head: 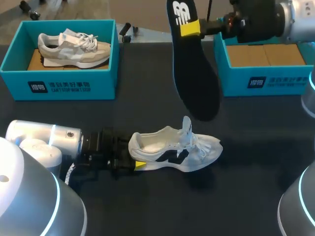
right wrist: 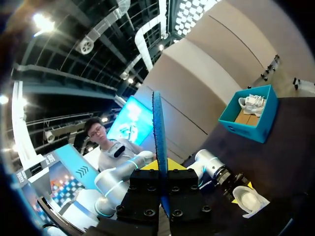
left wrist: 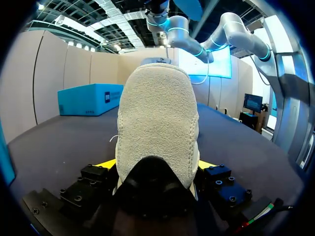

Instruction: Take the shoe out of the shoebox, open the shoe tongue, remove and reinsert the insole, then place the shoe into the shoebox

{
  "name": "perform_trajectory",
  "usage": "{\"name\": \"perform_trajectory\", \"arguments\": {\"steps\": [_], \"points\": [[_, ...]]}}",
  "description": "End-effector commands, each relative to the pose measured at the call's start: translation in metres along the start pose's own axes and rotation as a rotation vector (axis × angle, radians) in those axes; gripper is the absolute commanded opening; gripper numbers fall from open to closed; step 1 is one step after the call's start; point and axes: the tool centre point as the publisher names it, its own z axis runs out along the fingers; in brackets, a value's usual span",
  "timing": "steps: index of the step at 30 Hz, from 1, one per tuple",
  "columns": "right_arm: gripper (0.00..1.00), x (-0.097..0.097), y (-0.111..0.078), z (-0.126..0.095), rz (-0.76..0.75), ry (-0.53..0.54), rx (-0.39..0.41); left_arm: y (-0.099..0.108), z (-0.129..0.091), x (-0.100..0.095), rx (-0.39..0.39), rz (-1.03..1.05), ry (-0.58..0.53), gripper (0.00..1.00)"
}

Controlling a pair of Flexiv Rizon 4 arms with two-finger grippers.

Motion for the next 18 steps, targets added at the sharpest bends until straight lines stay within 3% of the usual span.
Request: {"name": "perform_trajectory", "arguments": {"steps": [1, 18], "points": [[0.0, 0.013, -0.016, -0.004, 0.016, -0.038, -0.009, 0.0, 0.001, 0.0, -0.003, 0.0, 0.001, 0.0], [0.0, 0.047, -0.053, 0.023, 0.024, -0.048, -0.037, 0.0, 0.001, 0.0, -0.003, 0.0, 0.001, 0.0]]}}
